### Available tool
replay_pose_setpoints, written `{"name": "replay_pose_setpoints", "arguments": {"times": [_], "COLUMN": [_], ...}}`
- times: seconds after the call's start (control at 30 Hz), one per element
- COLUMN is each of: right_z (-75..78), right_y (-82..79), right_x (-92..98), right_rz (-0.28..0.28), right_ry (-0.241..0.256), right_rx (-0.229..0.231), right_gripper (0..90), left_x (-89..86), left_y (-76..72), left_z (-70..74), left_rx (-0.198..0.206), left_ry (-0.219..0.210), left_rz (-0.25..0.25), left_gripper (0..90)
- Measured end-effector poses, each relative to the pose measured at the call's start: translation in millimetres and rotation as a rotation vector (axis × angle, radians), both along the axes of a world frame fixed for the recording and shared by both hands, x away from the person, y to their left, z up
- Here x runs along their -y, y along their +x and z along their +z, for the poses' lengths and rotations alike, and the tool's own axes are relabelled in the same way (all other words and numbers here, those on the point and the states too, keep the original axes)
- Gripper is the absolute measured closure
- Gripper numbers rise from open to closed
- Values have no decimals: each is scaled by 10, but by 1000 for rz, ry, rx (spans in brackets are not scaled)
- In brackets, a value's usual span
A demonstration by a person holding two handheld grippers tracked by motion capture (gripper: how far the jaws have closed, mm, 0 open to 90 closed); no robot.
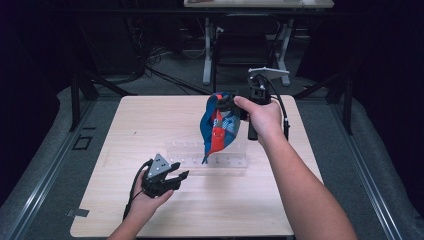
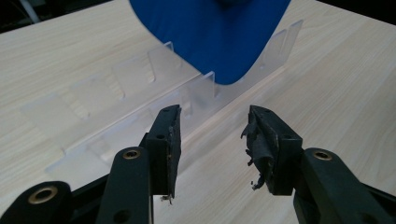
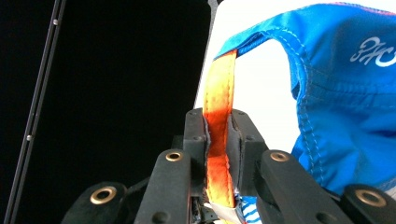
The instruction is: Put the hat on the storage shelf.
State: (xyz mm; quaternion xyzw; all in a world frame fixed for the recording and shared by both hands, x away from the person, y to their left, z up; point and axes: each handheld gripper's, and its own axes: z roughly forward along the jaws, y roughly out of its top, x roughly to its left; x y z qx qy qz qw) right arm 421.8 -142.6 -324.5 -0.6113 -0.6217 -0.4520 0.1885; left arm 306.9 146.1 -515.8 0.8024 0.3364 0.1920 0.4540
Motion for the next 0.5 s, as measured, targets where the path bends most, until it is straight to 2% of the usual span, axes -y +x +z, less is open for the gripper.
{"name": "replay_pose_setpoints", "arguments": {"times": [0.2, 0.37, 0.5], "right_z": [-66, -104, -128], "right_y": [3, 5, 5], "right_x": [-11, -9, -18], "right_rz": [2, 6, 6], "right_ry": [4, 1, 3], "right_rx": [-9, -14, -19], "right_gripper": [787, 787, 787], "left_x": [113, 188, 293], "left_y": [34, 85, 117], "left_z": [51, 63, 91], "left_rx": [10, 5, 17], "left_ry": [-5, 2, 13], "left_rz": [-21, -27, -37], "left_gripper": [581, 592, 610]}}
